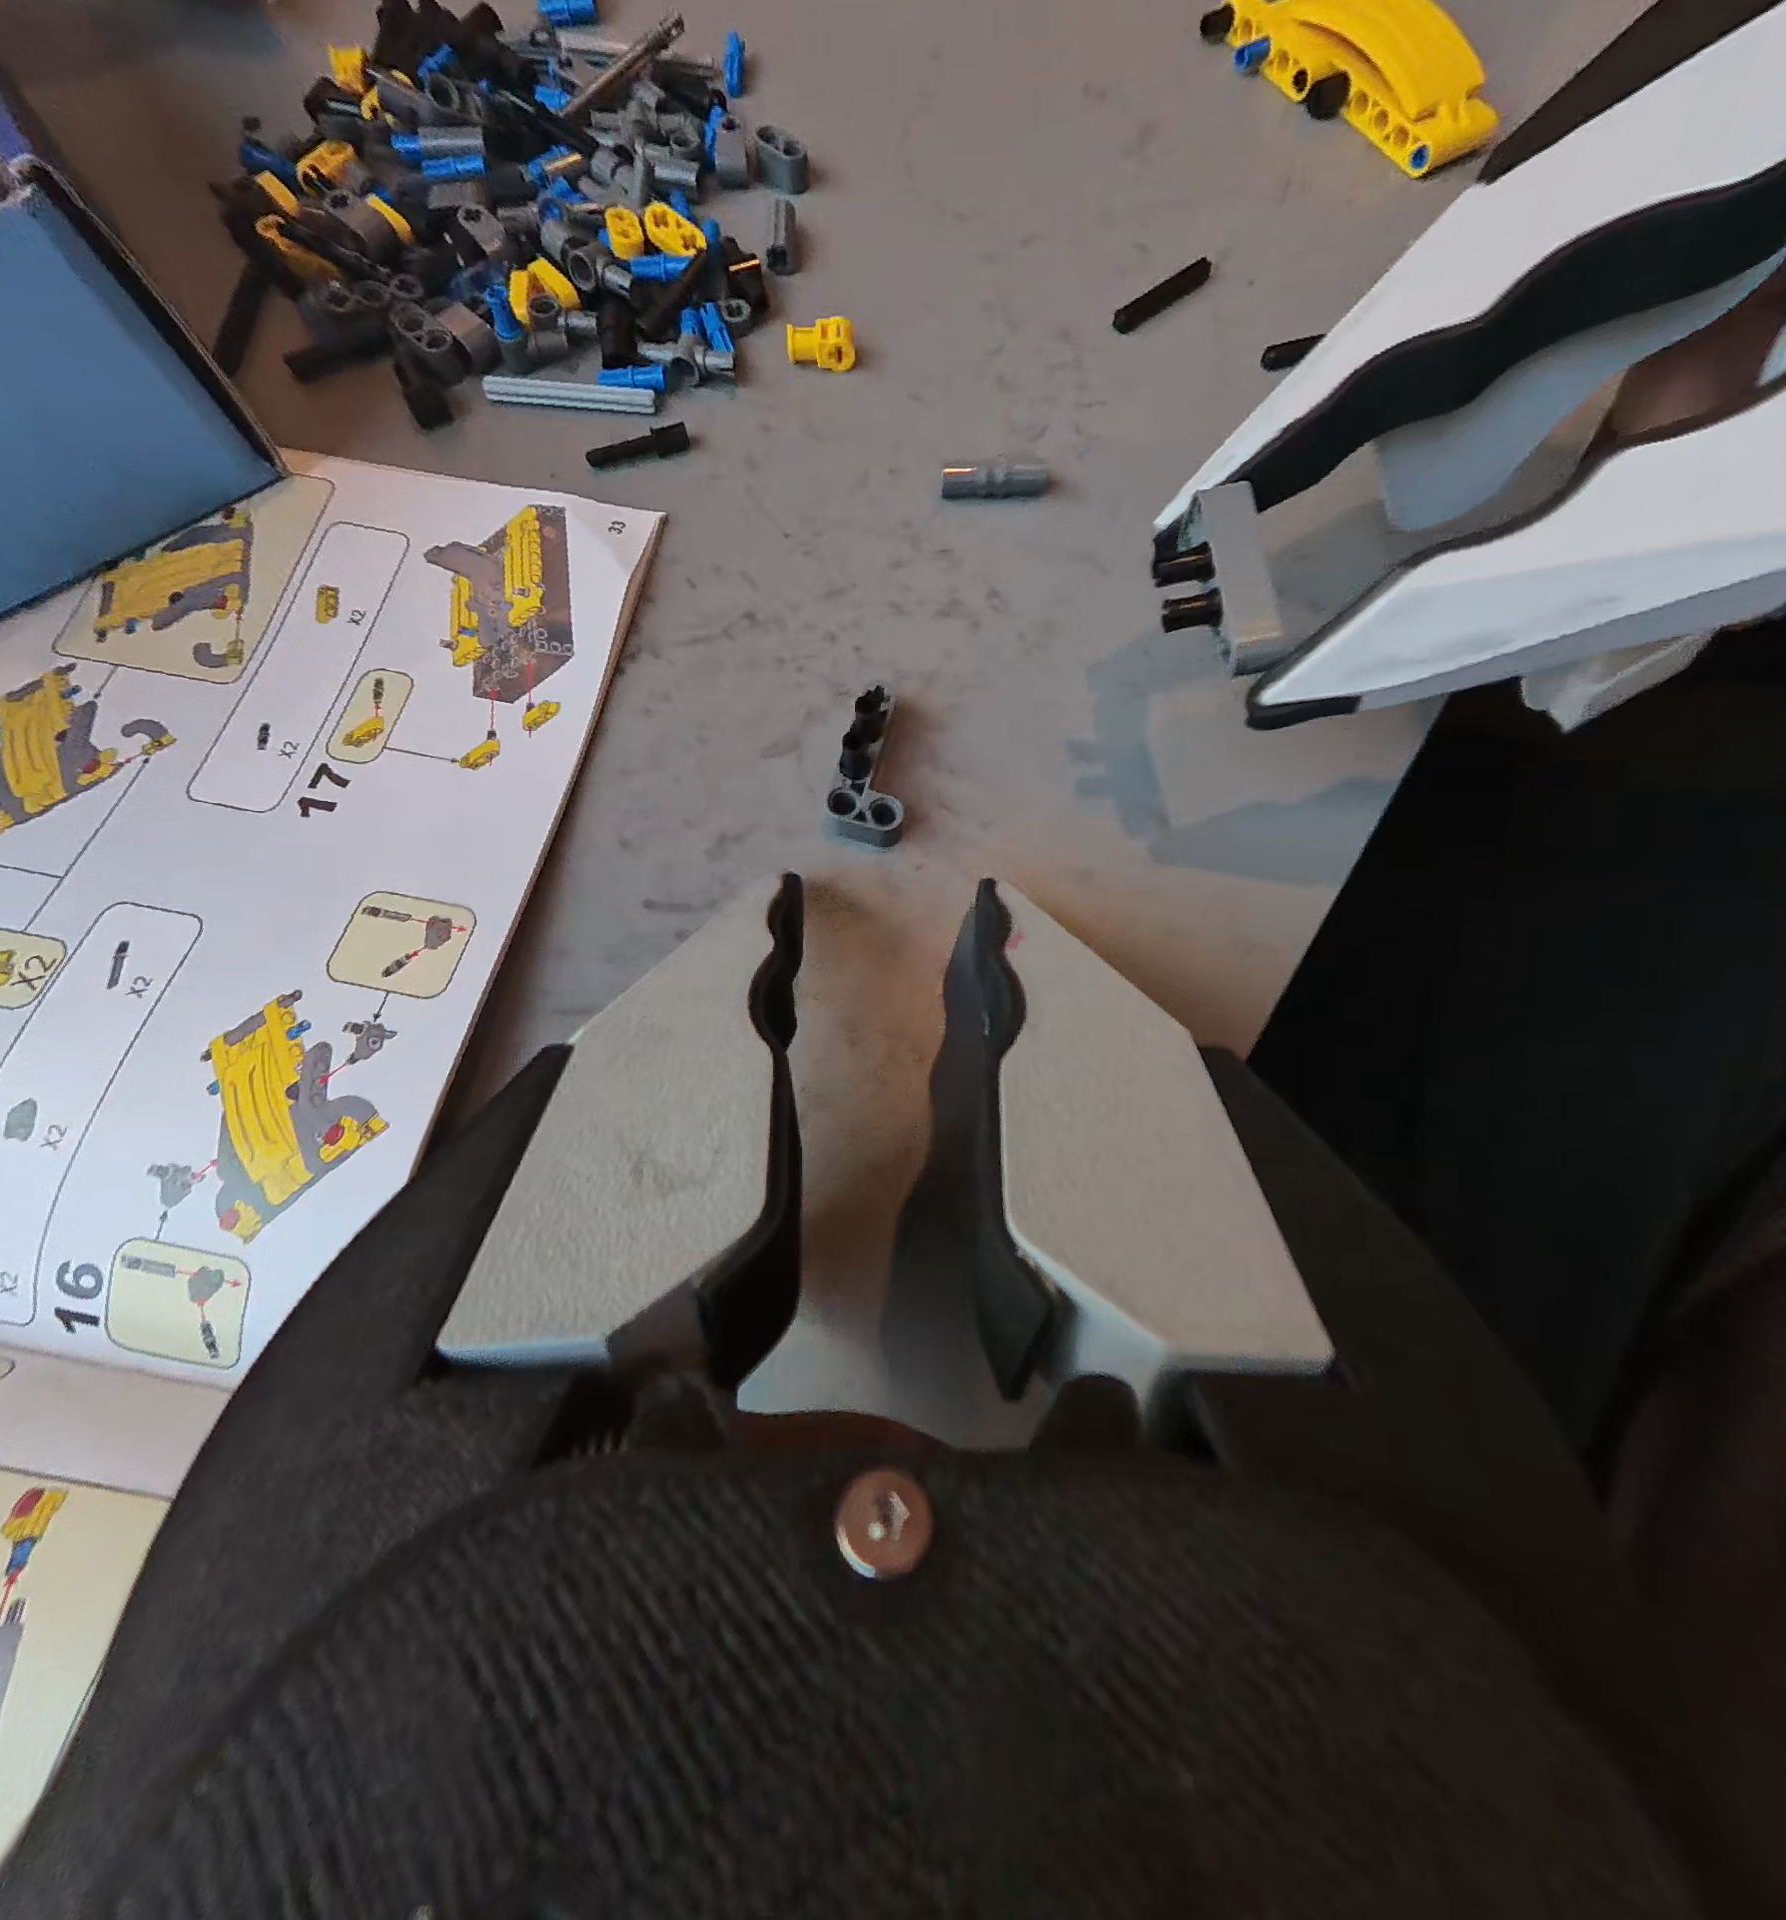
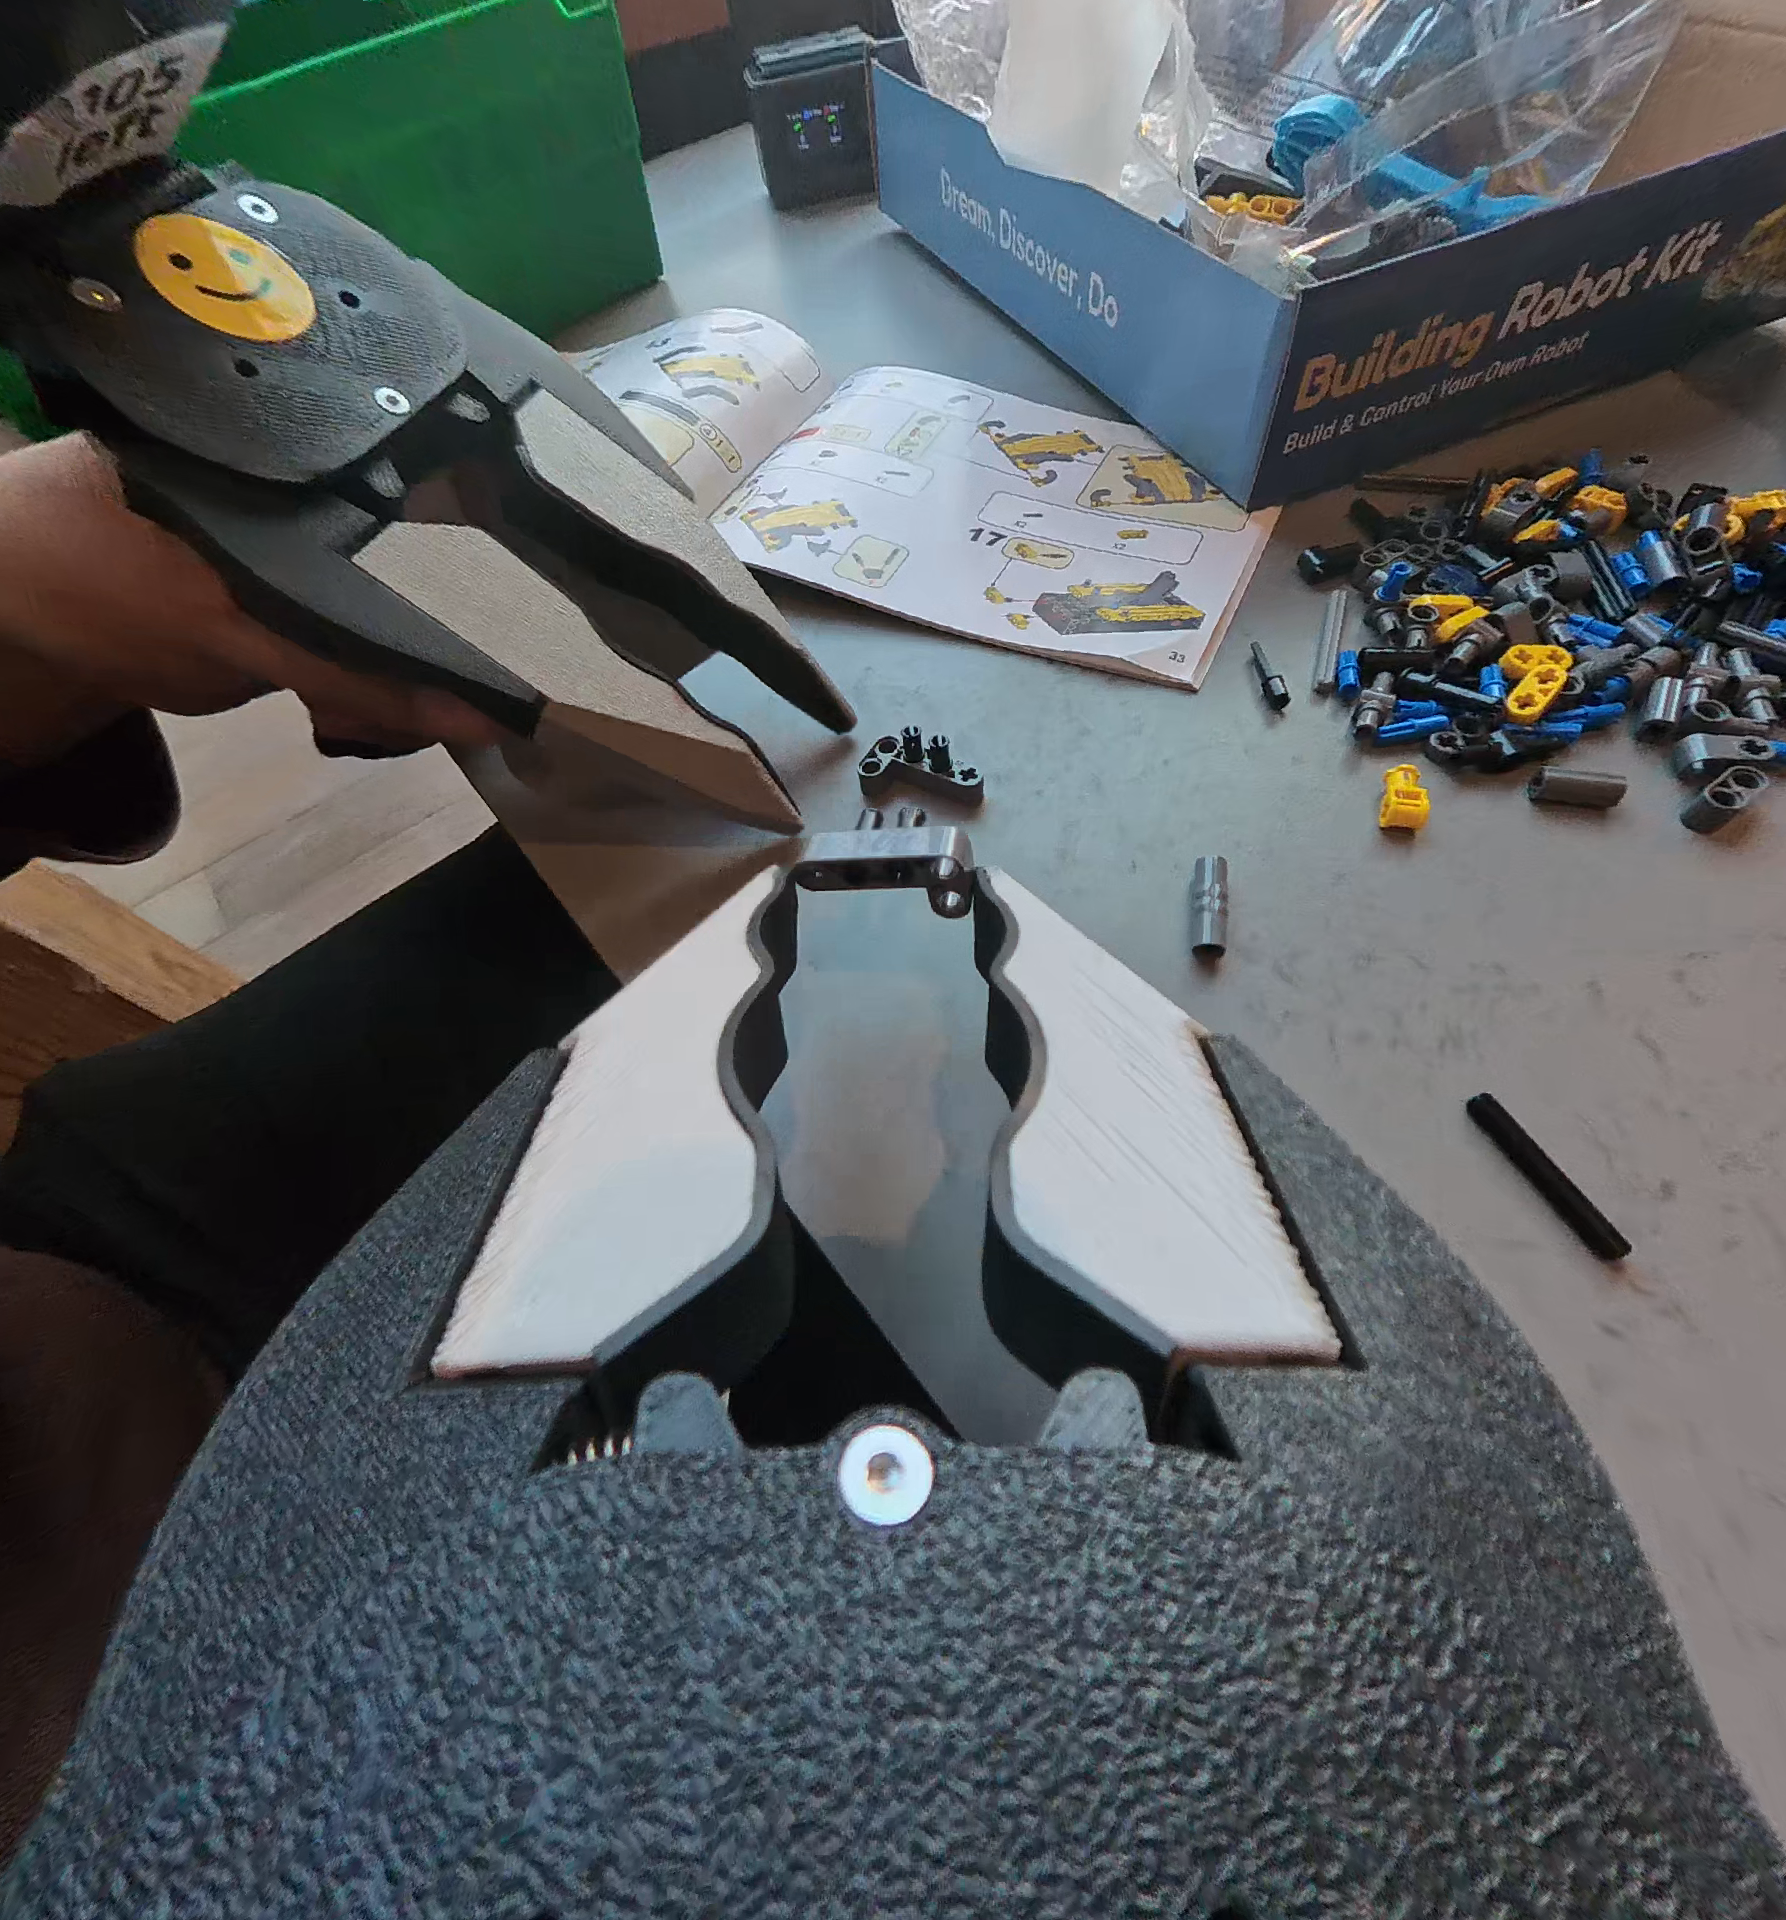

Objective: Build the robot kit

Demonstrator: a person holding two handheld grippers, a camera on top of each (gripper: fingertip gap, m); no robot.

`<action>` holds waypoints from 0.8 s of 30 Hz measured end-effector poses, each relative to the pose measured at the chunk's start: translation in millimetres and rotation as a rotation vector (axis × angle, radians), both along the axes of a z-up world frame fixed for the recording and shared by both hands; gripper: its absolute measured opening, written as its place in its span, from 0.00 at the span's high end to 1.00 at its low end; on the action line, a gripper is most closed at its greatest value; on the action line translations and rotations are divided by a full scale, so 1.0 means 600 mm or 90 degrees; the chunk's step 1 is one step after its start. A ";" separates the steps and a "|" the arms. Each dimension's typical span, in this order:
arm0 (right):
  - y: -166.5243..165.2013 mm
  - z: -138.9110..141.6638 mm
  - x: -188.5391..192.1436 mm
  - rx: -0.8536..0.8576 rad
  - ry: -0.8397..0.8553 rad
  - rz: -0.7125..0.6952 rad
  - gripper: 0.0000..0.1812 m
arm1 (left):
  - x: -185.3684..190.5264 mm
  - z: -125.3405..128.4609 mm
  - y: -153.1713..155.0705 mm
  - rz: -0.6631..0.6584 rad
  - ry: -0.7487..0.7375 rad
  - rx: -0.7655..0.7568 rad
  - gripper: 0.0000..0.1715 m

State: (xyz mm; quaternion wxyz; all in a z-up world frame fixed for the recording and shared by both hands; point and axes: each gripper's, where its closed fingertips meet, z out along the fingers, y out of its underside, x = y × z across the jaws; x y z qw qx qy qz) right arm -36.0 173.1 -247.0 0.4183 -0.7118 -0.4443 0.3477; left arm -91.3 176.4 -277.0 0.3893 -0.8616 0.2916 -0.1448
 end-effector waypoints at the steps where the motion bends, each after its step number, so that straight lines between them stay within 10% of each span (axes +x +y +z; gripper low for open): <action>1: 0.001 0.002 0.000 0.004 0.001 -0.001 0.82 | 0.002 -0.001 0.001 0.000 0.002 -0.004 0.82; 12: -0.003 -0.003 -0.010 0.026 0.002 0.002 0.82 | -0.004 0.037 -0.022 0.011 0.061 0.215 0.84; 24: -0.024 -0.007 -0.049 0.185 -0.058 0.065 0.82 | 0.009 0.040 -0.031 -0.038 0.056 0.232 0.84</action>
